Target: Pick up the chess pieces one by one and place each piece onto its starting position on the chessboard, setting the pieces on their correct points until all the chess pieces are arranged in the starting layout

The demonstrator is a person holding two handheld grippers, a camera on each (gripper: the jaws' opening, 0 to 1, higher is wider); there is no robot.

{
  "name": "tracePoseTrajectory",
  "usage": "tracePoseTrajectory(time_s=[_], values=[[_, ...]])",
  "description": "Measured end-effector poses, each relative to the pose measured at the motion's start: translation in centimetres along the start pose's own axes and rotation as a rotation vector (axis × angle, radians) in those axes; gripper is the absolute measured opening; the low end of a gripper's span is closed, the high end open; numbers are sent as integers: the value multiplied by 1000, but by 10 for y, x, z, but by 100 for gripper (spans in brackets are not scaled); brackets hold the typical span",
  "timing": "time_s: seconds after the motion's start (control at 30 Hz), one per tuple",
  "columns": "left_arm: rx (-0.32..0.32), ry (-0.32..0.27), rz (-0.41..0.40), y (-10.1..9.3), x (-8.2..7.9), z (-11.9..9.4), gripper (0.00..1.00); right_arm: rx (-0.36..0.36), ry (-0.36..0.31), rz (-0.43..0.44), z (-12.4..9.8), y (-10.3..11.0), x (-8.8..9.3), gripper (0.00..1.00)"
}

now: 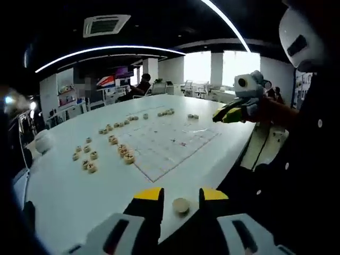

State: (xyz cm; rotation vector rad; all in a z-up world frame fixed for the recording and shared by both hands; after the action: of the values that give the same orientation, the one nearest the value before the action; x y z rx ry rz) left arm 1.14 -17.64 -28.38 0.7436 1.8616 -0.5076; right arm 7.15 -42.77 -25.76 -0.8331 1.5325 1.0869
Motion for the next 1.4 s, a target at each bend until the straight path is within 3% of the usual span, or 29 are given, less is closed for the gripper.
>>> tracePoseTrajectory(time_s=[0.17, 0.23, 0.3, 0.33, 0.4, 0.67, 0.83, 0.93, 1.07, 1.1, 1.17, 1.2, 1.3, 1.33, 1.4], values=[[-24, 114, 19, -5, 7, 11, 33, -9, -12, -3, -3, 2, 1, 19], [-51, 170, -9, -3, 10, 13, 33, -11, -16, 0, -5, 1, 1, 19], [-52, 242, -44, -2, 12, 15, 33, -10, -20, 0, -7, 0, 2, 19], [-41, 238, -33, -2, 11, 19, 33, -11, -21, 2, -7, -1, 2, 19], [-40, 303, -28, -1, 14, 21, 32, -10, -25, 4, -9, -3, 3, 19], [-39, 378, -2, 2, 16, 33, 20, -2, -30, 17, -12, -10, 6, 19], [-26, 346, -11, 1, 10, 34, 20, -3, -34, 37, -11, -13, 6, 19], [-12, 247, -5, 1, -4, 36, 20, -10, -34, 66, -10, -16, 6, 21], [-41, -14, 122, 8, -39, 39, 20, -41, -79, 192, -4, -19, -2, 27], [-41, -35, 127, 8, -42, 39, 20, -49, -96, 226, -2, -20, -5, 29], [-32, -201, 118, 7, -64, 40, 20, -59, -128, 302, 2, -23, -12, 33], [-52, -288, 104, 9, -76, 40, 20, -75, -160, 363, 5, -25, -18, 34], [-56, -465, 188, 13, -97, 43, 20, -133, -250, 610, 15, -29, -34, 37], [-49, -520, 210, 14, -101, 45, 20, -159, -279, 724, 18, -30, -40, 37], [-33, -590, 195, 14, -108, 48, 20, -174, -308, 848, 26, -35, -44, 37]])
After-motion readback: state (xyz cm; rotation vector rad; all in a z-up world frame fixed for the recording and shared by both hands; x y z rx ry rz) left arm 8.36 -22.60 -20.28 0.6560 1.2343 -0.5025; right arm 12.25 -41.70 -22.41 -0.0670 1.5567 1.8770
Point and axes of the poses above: the point that each gripper's makers call its tool centre point, and the gripper's own axes: z roughly forward along the fingers, y roughly to its left, x roughly out of its underside, the point moved 7 cm from there along -z, roughly backward along the fingers, and after that the axes turned 11 degrees about -y, right-handed, at the moved point
